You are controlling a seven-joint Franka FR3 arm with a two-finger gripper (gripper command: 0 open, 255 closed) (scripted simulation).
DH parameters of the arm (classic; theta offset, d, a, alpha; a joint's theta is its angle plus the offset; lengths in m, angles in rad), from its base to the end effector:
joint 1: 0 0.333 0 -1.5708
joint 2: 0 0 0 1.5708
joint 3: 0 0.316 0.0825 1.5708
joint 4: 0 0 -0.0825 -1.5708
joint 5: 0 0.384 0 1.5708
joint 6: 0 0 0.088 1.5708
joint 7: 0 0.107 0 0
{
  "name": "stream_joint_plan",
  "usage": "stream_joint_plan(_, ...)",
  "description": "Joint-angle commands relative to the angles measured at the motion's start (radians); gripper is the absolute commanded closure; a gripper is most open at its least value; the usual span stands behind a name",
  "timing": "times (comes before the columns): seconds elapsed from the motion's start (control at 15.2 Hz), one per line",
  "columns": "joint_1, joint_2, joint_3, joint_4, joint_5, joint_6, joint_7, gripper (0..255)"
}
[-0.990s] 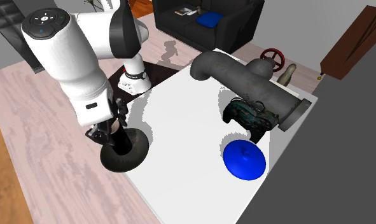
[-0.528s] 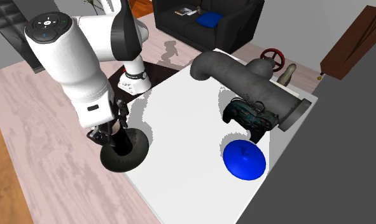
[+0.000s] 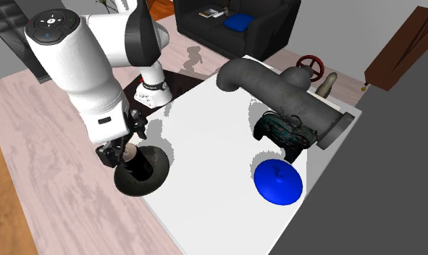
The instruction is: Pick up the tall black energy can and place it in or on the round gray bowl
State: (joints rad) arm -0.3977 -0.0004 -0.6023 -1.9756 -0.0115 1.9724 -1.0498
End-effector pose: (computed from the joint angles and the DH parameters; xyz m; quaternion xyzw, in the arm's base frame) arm 0.2995 -0.4679 0.4665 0.9996 0.0272 -0.0052 0.0015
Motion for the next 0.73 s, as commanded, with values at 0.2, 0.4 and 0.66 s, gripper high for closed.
stream_joint_plan(0.2,0.003,-0.021,0.003,0.092,-0.012,-0.11,0.008,0)
stream_joint_plan(0.4,0.003,-0.021,0.003,0.092,-0.012,-0.11,0.008,0)
stream_joint_plan(0.66,0.003,-0.021,0.003,0.092,-0.012,-0.109,0.008,0)
